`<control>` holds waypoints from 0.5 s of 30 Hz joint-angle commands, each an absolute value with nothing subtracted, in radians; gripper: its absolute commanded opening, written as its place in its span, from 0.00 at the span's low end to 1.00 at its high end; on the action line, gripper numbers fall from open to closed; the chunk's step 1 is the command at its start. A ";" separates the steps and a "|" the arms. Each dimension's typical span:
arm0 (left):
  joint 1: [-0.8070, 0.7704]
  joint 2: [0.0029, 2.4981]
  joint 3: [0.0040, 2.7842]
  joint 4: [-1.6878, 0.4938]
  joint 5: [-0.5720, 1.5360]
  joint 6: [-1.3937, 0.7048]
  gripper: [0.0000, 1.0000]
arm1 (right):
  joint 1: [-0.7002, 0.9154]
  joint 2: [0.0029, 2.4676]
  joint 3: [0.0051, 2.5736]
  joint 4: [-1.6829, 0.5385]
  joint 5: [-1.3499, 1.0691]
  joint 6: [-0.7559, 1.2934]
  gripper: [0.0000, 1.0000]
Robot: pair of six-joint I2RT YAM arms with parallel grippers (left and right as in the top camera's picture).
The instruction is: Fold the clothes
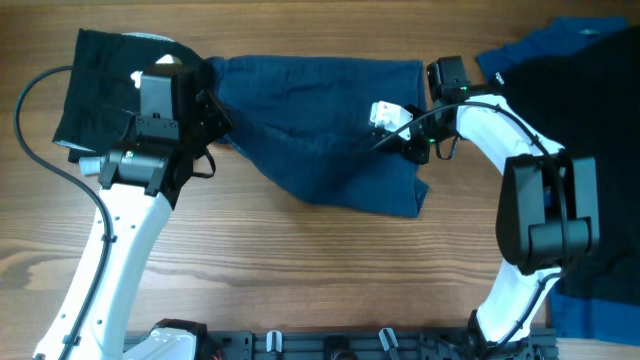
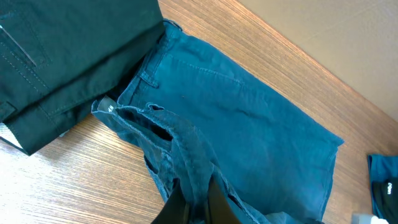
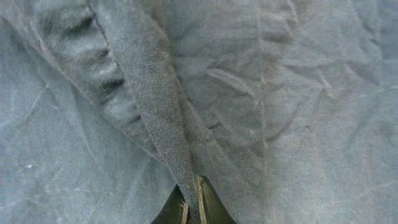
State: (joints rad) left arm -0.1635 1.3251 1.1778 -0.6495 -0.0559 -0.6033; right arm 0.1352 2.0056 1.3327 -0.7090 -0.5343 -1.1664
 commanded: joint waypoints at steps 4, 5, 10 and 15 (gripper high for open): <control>-0.159 1.326 1.205 -0.640 -0.081 -0.581 0.04 | 0.133 1.875 1.396 -0.624 -0.309 -0.390 0.04; -0.159 1.326 1.205 -0.640 -0.081 -0.581 0.04 | 0.133 1.858 1.402 -0.614 -0.279 -0.347 0.04; -0.159 1.326 1.205 -0.640 -0.112 -0.582 0.04 | 0.133 1.768 1.420 -0.614 -0.239 -0.305 0.04; -0.159 1.334 1.205 -0.593 -0.133 -0.581 0.04 | 0.133 1.756 1.525 -0.700 -0.240 -0.251 0.04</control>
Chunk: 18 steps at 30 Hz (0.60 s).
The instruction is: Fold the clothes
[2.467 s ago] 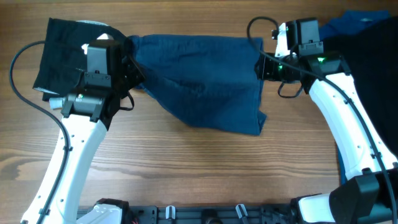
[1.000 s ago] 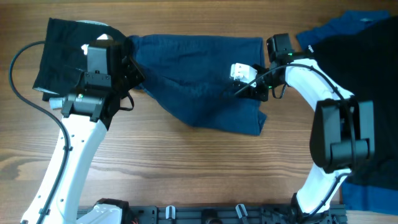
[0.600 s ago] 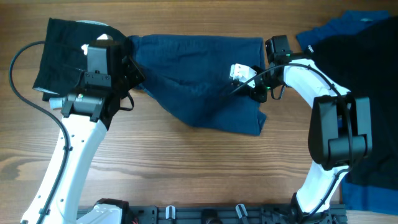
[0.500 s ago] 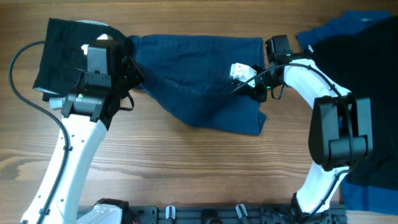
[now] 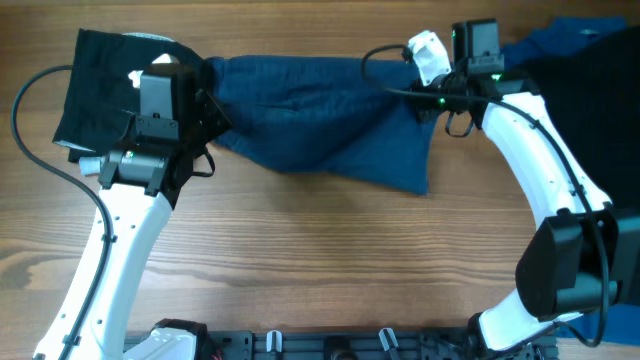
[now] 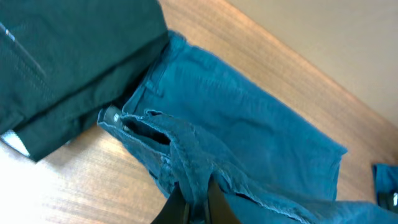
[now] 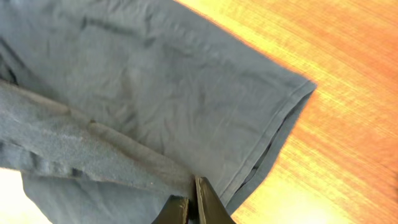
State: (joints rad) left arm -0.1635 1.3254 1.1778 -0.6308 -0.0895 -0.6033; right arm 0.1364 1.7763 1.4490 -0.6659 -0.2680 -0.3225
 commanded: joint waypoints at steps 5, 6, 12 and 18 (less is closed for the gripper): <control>-0.159 1.370 1.205 -0.521 -0.133 -0.581 0.04 | 0.133 1.756 1.569 -0.685 -0.240 -0.252 0.04; -0.159 1.384 1.205 -0.503 -0.133 -0.581 0.04 | 0.133 1.757 1.577 -0.682 -0.240 -0.252 0.04; -0.159 1.423 1.205 -0.436 -0.133 -0.582 0.04 | 0.133 1.760 1.580 -0.636 -0.240 -0.261 0.04; -0.159 1.423 1.205 -0.476 -0.133 -0.581 0.04 | 0.133 1.777 1.579 -0.708 -0.266 -0.318 0.04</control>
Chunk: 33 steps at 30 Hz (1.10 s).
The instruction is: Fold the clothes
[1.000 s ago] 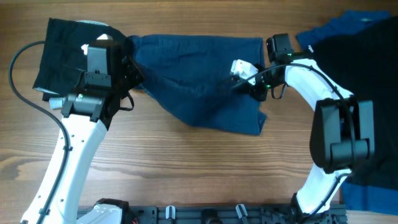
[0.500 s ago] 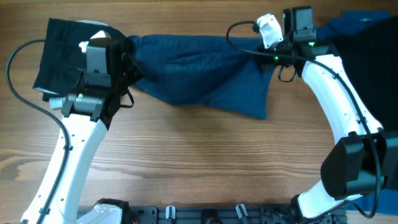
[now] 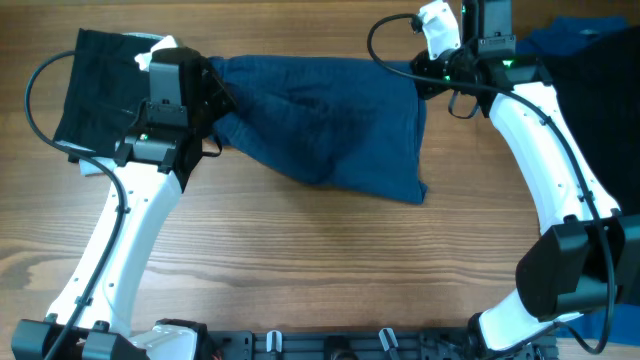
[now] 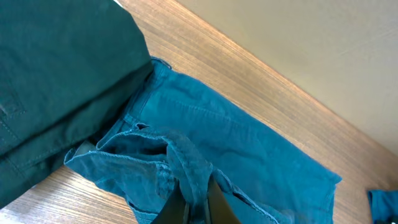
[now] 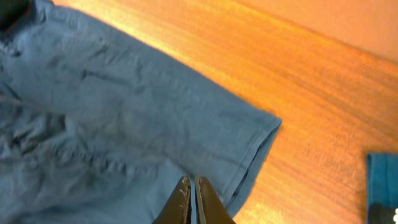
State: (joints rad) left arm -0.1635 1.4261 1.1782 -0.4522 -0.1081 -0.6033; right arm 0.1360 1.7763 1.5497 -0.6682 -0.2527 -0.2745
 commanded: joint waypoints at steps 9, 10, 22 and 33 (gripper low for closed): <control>-0.159 1.423 1.205 -0.523 -0.133 -0.581 0.04 | 0.133 1.837 1.548 -0.700 -0.278 -0.509 0.99; -0.159 1.423 1.205 -0.527 -0.133 -0.581 0.04 | 0.133 1.838 1.548 -0.690 -0.281 -0.487 1.00; -0.159 1.422 1.296 -0.591 -0.132 -0.580 0.04 | 0.133 2.024 1.548 -0.617 -0.621 -1.076 0.75; -0.159 1.420 1.342 -0.618 -0.132 -0.564 0.04 | 0.133 2.064 1.548 -0.614 -0.695 -1.207 0.79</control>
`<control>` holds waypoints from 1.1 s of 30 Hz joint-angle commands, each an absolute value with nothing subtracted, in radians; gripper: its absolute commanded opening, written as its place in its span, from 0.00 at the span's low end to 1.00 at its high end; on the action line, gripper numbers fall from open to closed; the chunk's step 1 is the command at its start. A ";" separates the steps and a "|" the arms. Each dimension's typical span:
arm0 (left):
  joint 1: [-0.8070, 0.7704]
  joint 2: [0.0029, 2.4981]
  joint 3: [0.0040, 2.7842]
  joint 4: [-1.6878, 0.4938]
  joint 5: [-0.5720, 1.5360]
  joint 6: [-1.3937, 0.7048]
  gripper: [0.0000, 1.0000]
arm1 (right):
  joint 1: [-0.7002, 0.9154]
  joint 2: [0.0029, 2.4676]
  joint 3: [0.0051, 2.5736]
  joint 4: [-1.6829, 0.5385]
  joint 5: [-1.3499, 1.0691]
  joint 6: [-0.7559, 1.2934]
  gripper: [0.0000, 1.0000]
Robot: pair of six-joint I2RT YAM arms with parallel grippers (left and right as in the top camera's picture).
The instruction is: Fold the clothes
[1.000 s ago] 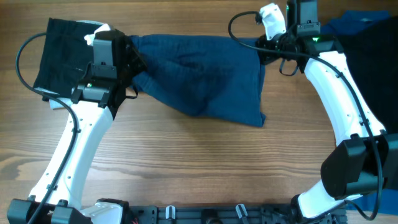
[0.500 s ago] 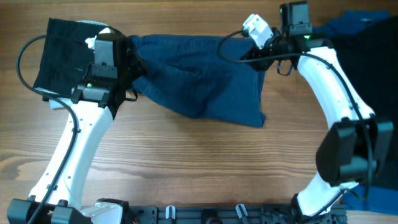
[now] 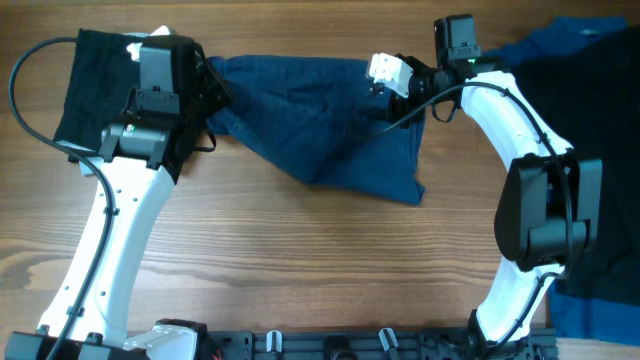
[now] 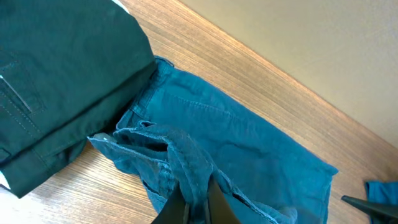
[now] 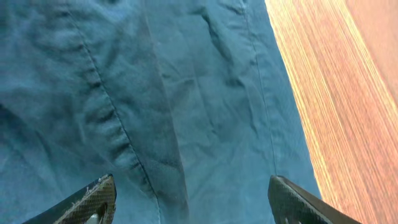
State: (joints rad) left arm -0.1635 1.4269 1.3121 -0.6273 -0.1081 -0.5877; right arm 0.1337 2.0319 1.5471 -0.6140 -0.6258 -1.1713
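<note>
A pair of blue denim shorts (image 3: 320, 120) lies spread across the back of the table. My left gripper (image 3: 205, 90) is shut on their bunched waistband at the left end, and the fabric (image 4: 186, 158) rises into its closed fingers (image 4: 198, 205). My right gripper (image 3: 405, 85) hovers over the shorts' right edge with its fingers (image 5: 93, 202) wide apart. Flat blue cloth (image 5: 186, 106) fills the space between them, held by neither finger.
A folded dark garment (image 3: 100, 80) lies at the back left, touching the shorts' waistband. A heap of dark and blue clothes (image 3: 590, 130) covers the right side. Bare wooden table (image 3: 300, 270) fills the front.
My right gripper has opened and let go of the shorts' right end, and it now sits lower over that edge. The left gripper keeps its hold on the waistband, slightly shifted.
Both grippers were shut on the shorts, the right one pinching a fold near the middle right. The right then held that cloth further back and right, stretching the shorts. Now the shorts lie spread, the right gripper is open, and the left still grips.
</note>
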 commanded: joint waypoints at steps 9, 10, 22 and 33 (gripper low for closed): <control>-0.159 1.419 1.342 -0.618 -0.133 -0.564 0.04 | 0.134 2.137 1.548 -0.654 -0.741 -1.205 0.70; -0.159 1.419 1.342 -0.618 -0.133 -0.564 0.04 | 0.134 2.137 1.548 -0.665 -0.741 -1.206 0.69; -0.159 1.419 1.342 -0.617 -0.133 -0.561 0.04 | 0.134 2.174 1.544 -0.691 -0.741 -1.206 0.55; -0.159 1.419 1.342 -0.613 -0.133 -0.561 0.04 | 0.134 2.192 1.544 -0.719 -0.741 -1.201 0.31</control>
State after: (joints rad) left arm -0.1635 1.4269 1.3121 -0.6289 -0.1081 -0.5812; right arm 0.1337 2.1563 1.5463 -0.7139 -0.7071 -1.1988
